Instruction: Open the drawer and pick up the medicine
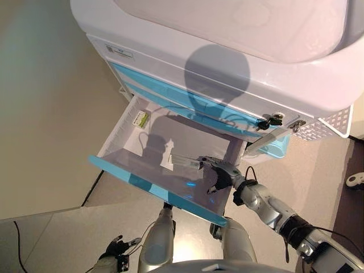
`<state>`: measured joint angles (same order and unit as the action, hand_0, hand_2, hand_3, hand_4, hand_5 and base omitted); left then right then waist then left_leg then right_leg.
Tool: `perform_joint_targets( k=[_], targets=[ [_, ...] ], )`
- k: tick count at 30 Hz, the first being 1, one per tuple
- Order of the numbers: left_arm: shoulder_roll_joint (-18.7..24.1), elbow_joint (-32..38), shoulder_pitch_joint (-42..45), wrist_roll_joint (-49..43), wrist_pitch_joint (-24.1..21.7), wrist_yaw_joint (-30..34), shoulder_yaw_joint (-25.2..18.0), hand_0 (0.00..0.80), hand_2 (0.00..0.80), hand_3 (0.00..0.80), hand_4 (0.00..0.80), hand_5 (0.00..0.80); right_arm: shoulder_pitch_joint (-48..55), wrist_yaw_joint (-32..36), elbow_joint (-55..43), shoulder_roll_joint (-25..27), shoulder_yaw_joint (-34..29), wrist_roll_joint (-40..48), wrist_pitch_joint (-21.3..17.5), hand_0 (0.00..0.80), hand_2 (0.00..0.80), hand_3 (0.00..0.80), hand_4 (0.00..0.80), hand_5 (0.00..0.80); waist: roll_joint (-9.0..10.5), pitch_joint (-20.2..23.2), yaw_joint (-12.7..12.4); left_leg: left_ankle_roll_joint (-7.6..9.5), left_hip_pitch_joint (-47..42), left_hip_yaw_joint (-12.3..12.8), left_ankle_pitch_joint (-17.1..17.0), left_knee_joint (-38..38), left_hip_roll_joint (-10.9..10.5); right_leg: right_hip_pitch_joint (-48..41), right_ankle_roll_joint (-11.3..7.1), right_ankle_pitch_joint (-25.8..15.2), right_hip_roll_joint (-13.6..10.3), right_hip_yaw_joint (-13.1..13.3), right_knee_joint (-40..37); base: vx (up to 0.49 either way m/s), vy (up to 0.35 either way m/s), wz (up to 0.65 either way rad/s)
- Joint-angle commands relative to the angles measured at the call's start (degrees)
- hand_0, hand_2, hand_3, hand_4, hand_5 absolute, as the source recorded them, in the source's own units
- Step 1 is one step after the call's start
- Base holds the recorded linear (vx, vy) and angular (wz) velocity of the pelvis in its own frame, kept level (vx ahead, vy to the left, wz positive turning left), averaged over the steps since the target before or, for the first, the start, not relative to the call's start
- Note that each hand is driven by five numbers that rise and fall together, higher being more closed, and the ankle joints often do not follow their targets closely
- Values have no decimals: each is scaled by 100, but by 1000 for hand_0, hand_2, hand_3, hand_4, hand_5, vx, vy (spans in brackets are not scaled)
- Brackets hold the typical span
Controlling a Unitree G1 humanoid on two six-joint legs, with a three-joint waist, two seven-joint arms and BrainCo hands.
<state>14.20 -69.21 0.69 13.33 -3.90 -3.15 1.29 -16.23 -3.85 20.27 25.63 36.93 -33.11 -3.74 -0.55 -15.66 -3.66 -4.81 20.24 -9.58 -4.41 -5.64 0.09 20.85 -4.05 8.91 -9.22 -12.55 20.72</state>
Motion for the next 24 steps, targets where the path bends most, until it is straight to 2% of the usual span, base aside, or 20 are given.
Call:
perform_joint_targets(
  k=[1,8,24],
  targets=[
    [49,-187,-70,266,-74,-195,162,0,0,0,0,0,-287,-310,-199,-204,229,-26,-118,0,0,0,0,0,102,-97,40,230,79,35,208,-238,-283,-309,-130,-471,106,77,-702,0,0,0],
    [33,-170,-117,300,-103,-326,295,0,0,0,0,0,-525,-563,-202,-368,190,111,-45,0,0,0,0,0,71,-108,0,252,110,3,204,-210,-333,-297,-156,-503,53,80,-754,5,7,1],
    [-21,-76,-132,398,-192,-538,407,0,0,0,0,0,-766,-1145,-345,-510,-62,355,-32,0,0,0,0,0,17,-185,-8,315,135,116,270,-223,-405,-255,-232,-562,-48,144,-737,12,19,1]
  ],
)
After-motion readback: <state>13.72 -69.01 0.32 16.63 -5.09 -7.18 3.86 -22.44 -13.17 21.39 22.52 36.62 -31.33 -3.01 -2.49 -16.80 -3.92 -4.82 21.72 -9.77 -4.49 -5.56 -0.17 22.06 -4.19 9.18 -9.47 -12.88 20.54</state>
